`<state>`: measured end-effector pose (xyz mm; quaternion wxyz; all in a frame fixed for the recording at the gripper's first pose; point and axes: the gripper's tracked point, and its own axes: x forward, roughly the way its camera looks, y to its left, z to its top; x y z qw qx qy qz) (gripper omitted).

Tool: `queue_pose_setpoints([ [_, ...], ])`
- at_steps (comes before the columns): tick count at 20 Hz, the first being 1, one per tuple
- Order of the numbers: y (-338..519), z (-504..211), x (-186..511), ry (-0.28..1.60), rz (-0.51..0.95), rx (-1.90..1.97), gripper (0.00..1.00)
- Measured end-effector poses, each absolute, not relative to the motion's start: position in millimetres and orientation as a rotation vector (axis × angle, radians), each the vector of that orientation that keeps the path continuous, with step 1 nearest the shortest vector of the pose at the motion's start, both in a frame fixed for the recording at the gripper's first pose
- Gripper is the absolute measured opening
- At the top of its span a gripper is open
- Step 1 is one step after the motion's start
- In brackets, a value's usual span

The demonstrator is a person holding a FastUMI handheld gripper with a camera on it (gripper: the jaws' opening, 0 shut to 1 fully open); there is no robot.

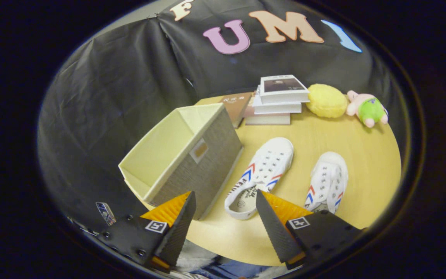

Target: Open the storage box then place both shoes into the box .Put the left shoe in first, then the right shoe, with the right side of both shoes facing outward in a uniform manner.

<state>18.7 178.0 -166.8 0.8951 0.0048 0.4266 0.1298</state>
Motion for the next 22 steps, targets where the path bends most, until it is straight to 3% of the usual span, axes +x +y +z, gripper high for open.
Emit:
queue_pose_setpoints([
  [7, 160.4, -203.4, 23.4, 0.986, 0.188, 0.043, 0.97],
  [16, 135.6, -244.8, 53.9, 1.074, 0.045, 0.16, 0.64],
  [22, 130.7, -261.9, 54.1, 1.152, -0.011, 0.24, 0.3],
])
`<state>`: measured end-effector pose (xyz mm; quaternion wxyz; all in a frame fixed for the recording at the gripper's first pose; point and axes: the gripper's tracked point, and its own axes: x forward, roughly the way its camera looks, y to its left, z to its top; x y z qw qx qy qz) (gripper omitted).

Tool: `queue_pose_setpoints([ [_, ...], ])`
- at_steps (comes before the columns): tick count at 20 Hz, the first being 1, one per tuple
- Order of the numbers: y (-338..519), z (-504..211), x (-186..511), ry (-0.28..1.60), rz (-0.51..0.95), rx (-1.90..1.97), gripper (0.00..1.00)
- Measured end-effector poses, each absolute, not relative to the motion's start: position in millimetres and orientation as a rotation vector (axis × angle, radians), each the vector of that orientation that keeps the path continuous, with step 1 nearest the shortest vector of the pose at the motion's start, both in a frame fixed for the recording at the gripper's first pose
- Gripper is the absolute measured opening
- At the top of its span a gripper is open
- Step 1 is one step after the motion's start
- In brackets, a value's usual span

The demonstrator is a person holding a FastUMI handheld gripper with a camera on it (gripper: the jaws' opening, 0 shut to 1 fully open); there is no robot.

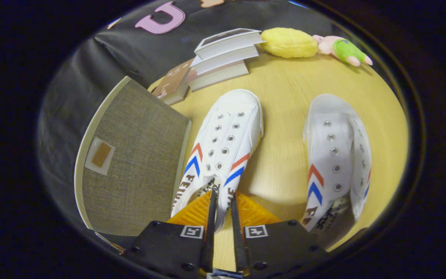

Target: Open the storage box then place both shoes into the box .Put the left shoe in first, then the right shoe, with the right side of both shoes facing outward in a uniform manner.

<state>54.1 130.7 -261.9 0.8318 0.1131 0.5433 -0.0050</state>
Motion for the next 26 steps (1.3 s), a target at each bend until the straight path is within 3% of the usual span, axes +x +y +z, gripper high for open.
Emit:
queue_pose_setpoints([
  [3, 129.7, -264.5, 55.5, 1.144, -0.021, 0.331, 0.21],
  [26, 137.6, -251.8, 63.1, 1.008, 0.125, 0.608, 0.13],
])
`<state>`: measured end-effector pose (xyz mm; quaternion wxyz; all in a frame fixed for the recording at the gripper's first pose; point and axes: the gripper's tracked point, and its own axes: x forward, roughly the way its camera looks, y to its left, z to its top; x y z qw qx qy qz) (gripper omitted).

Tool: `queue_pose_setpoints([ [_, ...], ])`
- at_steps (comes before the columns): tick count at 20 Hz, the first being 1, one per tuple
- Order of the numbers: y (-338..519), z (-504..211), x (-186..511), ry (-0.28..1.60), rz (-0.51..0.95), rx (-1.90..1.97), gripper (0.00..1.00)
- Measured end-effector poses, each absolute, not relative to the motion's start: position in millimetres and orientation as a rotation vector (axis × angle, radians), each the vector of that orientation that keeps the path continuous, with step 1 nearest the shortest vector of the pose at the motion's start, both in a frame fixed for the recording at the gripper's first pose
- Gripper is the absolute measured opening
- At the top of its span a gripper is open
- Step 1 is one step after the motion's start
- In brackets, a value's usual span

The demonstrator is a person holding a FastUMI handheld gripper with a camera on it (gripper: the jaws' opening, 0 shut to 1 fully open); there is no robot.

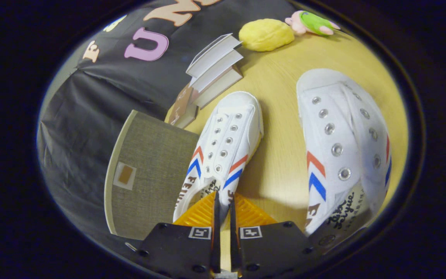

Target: Open the storage box then place both shoes into the box .Put the left shoe in first, then the right shoe, with the right side of both shoes facing outward in a uniform manner.

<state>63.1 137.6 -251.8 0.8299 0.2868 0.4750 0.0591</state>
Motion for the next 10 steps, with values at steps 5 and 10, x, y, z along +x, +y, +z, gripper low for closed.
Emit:
queue_pose_setpoints([
  [5, 139.8, -243.4, 63.1, 0.976, 0.168, 0.64, 0.13],
  [10, 143.8, -237.6, 62.9, 0.954, 0.201, 0.642, 0.09],
])
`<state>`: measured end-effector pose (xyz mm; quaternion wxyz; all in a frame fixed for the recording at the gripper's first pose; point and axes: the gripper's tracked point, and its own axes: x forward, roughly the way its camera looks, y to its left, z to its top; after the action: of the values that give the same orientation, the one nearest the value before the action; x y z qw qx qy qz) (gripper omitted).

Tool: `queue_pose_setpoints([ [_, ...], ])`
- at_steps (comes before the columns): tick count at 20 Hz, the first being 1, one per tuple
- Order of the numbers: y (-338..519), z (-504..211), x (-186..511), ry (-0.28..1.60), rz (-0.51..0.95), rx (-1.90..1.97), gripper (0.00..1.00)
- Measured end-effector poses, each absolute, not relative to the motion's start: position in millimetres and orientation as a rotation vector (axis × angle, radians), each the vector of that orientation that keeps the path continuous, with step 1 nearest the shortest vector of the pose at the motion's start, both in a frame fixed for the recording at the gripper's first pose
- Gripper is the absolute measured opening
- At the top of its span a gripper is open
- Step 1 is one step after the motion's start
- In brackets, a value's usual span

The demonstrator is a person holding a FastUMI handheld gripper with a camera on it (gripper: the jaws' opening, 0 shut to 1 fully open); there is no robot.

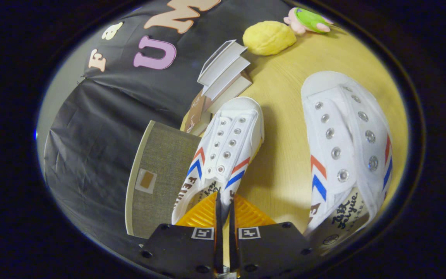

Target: Open the storage box then place both shoes into the box .Put the left shoe in first, then the right shoe, with the right side of both shoes facing outward in a uniform manner.

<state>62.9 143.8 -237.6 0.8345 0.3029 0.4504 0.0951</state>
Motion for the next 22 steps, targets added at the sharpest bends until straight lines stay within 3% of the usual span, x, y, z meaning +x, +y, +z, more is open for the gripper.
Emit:
queue_pose_setpoints([
  [8, 168.5, -209.4, 53.5, 0.917, 0.31, 0.719, 0.09],
  [22, 236.7, -91.1, 62.0, 0.766, 0.5, 0.736, 0.09],
])
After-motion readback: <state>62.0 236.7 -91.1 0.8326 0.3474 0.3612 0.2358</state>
